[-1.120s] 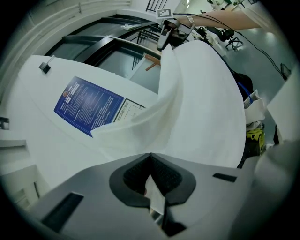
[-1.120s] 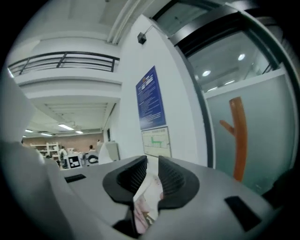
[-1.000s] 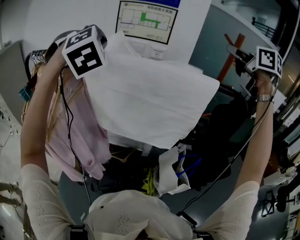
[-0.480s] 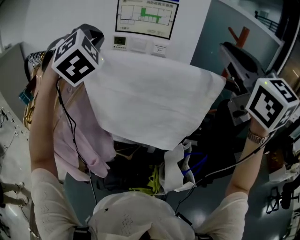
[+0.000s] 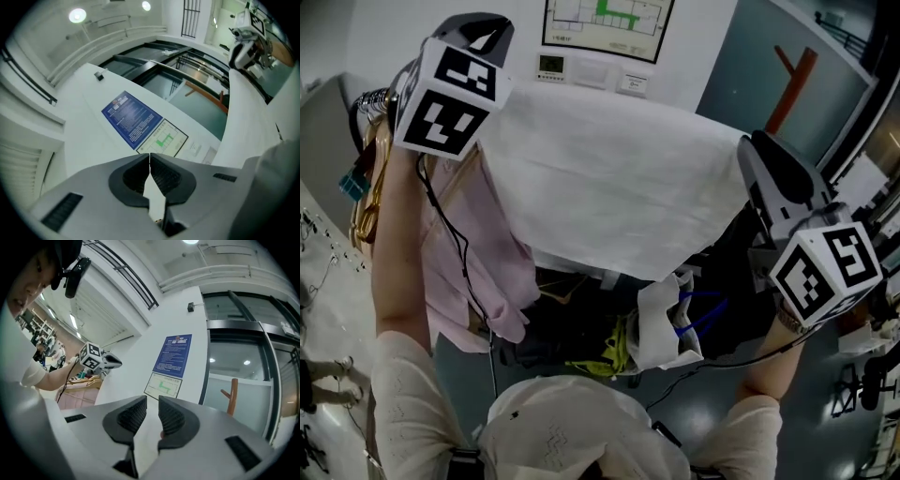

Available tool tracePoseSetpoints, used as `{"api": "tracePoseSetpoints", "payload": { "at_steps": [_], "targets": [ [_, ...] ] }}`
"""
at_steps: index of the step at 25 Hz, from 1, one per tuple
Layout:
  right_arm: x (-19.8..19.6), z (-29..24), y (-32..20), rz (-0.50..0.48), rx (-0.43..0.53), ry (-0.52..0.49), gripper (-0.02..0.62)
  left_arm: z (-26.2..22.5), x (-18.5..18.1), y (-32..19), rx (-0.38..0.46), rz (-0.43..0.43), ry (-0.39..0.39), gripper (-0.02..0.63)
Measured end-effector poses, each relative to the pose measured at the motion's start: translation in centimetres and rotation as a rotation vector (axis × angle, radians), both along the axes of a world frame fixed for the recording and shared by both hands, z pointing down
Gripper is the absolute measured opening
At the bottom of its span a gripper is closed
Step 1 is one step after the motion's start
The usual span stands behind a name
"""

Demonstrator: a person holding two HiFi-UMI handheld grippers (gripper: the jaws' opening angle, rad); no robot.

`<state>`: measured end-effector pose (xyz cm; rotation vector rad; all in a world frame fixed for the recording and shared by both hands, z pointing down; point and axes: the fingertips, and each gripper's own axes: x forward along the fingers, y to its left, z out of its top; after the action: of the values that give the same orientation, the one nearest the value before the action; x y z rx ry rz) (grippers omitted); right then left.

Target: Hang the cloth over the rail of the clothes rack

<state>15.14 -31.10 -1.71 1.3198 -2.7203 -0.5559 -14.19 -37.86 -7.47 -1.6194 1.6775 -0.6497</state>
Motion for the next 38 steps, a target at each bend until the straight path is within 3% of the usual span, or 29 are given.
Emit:
{"api": "tracePoseSetpoints", "payload": {
  "at_steps": [5,7,9,13,16,20,28,31,37,38],
  "targets": [
    [1.2,2.8,1.2,0.081,0.015,-0.081,0.075,2.2,-0.4,7.5,0.137,0.229,0.341,0.014],
    [2.1,4.7,1.1,0.16,0.005,-0.108,0.075,5.7,-1.3,9.2,0.14,0.232,0.469,0.031],
    [3.1,6.6,0.9,0.261,-0.008,-0.113,0.083,9.1,-2.2,9.5,0.099,0.228,0.573,0.164],
    [4.8,8.5,0.0,0.373,-0.028,-0.127,0.124,12.6,-4.5,8.0,0.052,0.196,0.718,0.17],
    [5.8,9.6,-1.1,0.376,-0.062,-0.198,0.13,14.1,-5.2,6.2,0.022,0.188,0.808,0.17],
    [5.8,10.2,-1.1,0.321,-0.084,-0.343,0.13,16.0,-4.3,3.8,-0.087,0.248,0.84,0.17],
    [5.0,10.2,-1.5,0.284,-0.111,-0.295,0.129,16.5,-4.6,2.9,-0.099,0.297,0.906,0.169],
    [5.5,10.8,-2.0,0.289,-0.138,-0.296,0.13,16.7,-4.0,2.9,-0.11,0.306,0.886,0.15],
    [5.9,11.2,-3.2,0.304,-0.134,-0.299,0.126,16.3,-2.9,4.1,-0.088,0.299,0.796,0.029],
    [5.9,11.3,-3.2,0.3,-0.135,-0.297,0.075,16.1,-2.8,4.4,-0.08,0.298,0.785,0.021]
  ]
}}
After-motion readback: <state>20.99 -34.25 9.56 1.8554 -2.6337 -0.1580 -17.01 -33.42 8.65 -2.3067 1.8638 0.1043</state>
